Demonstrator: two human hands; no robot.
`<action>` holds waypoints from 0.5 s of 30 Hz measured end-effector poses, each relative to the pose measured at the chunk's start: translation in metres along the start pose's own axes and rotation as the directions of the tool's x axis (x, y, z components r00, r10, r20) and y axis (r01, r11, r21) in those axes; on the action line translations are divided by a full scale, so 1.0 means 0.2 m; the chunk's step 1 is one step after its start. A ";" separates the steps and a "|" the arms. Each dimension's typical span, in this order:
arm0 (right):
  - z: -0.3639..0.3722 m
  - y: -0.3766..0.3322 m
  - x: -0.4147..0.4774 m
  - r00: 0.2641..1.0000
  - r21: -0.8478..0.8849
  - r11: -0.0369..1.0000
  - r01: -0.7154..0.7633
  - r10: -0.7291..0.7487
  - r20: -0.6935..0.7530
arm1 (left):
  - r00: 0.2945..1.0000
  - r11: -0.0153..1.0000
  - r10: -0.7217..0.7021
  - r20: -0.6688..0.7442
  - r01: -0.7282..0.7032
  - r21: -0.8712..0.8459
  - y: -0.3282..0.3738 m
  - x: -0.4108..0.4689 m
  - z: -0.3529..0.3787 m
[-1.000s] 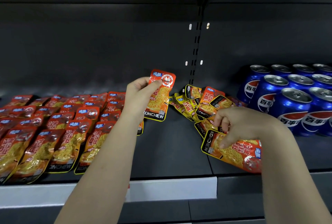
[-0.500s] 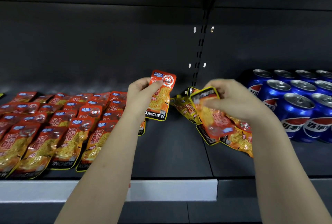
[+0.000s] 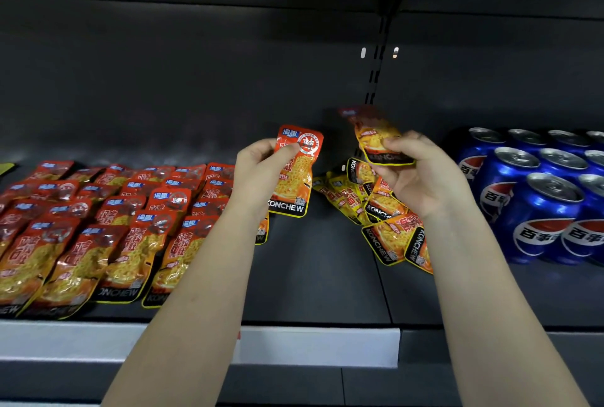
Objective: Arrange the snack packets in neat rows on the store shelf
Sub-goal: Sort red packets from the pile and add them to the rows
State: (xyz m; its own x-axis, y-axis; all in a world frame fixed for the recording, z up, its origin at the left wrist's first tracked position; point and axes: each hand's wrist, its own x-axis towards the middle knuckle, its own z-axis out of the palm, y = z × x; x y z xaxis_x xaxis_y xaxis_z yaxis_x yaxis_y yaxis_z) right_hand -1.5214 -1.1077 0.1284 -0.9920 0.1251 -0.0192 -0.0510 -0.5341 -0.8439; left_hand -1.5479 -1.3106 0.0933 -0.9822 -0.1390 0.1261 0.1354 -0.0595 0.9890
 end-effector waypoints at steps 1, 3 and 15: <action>0.01 0.01 0.00 0.999 0.043 0.999 -0.032 0.031 0.027 | 1.000 1.000 -0.001 0.002 0.001 0.001 0.00 0.00 0.00; 0.03 0.02 -0.01 0.992 0.086 0.993 -0.085 0.076 0.105 | 1.000 1.000 -0.002 0.007 0.002 -0.004 0.00 0.00 0.00; 0.22 0.12 0.06 0.916 -0.115 0.965 -0.236 0.260 0.304 | 0.999 0.999 -0.043 -0.030 0.042 -0.028 0.07 0.12 -0.20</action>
State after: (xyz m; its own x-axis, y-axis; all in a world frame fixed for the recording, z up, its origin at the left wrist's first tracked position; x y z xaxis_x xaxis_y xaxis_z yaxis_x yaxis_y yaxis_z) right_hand -1.5398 -1.1554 0.1317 -0.9575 -0.2789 -0.0741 0.1981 -0.4489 -0.8713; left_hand -1.5648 -1.3537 0.1068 -0.9827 -0.1664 0.0812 0.0977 -0.0930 0.9909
